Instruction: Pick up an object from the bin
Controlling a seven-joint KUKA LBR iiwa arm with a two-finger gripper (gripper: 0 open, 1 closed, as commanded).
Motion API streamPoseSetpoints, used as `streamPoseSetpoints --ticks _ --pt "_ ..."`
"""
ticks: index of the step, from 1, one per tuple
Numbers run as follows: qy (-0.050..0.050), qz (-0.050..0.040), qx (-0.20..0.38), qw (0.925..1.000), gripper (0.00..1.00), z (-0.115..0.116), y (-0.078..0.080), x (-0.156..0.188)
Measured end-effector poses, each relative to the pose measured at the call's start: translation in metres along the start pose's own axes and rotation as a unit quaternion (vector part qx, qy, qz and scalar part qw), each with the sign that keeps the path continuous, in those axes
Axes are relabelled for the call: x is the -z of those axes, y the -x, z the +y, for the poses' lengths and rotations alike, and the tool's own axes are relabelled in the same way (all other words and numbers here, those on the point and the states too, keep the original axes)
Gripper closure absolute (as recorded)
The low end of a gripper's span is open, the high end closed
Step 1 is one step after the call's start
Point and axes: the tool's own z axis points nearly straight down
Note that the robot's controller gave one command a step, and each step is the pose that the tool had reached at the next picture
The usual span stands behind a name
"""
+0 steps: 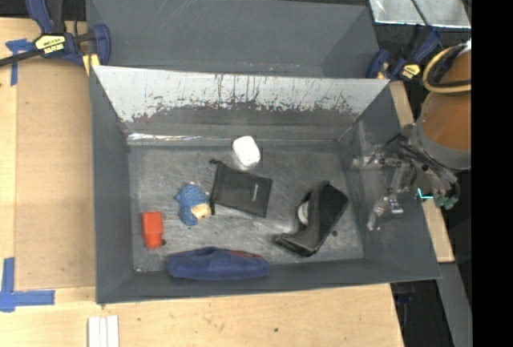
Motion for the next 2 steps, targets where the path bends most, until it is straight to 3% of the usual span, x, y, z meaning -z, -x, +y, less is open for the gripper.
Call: streamPoseSetpoints --ticks 1,2 --pt "-0.006 0.0065 0.157 0.9875 0.0 0.0683 0.0077 -0.1013" --pt "-0.006 0.0063 0.156 0.9877 1.0 0.0679 0.0077 -0.1"
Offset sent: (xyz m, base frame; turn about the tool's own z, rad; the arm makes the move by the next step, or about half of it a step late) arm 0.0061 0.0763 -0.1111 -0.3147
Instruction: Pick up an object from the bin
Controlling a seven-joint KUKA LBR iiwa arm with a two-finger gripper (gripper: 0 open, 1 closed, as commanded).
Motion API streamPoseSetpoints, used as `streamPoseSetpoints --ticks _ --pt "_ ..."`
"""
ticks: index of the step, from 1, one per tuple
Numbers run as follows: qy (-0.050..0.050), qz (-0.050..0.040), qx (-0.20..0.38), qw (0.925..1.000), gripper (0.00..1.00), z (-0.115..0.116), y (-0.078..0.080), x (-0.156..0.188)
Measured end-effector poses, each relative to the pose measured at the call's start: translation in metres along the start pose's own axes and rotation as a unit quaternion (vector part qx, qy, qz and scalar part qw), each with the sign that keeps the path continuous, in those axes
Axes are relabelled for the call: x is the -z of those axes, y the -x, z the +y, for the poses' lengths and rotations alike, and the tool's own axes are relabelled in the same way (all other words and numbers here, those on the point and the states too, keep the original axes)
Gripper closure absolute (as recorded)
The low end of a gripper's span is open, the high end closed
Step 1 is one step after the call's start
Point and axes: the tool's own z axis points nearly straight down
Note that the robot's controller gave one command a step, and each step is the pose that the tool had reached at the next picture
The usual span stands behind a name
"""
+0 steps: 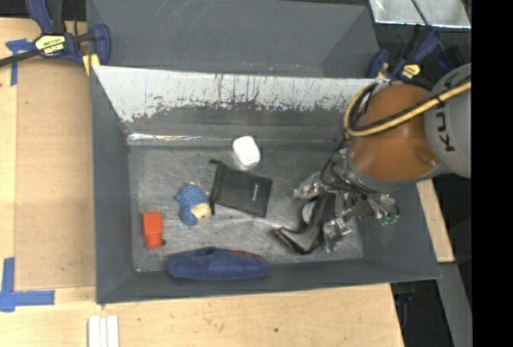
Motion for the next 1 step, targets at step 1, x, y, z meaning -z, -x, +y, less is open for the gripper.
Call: streamPoseSetpoints --ticks 1 --pt "0.002 -0.0113 0.002 0.9999 1.0 -0.0322 0.0043 0.1623"
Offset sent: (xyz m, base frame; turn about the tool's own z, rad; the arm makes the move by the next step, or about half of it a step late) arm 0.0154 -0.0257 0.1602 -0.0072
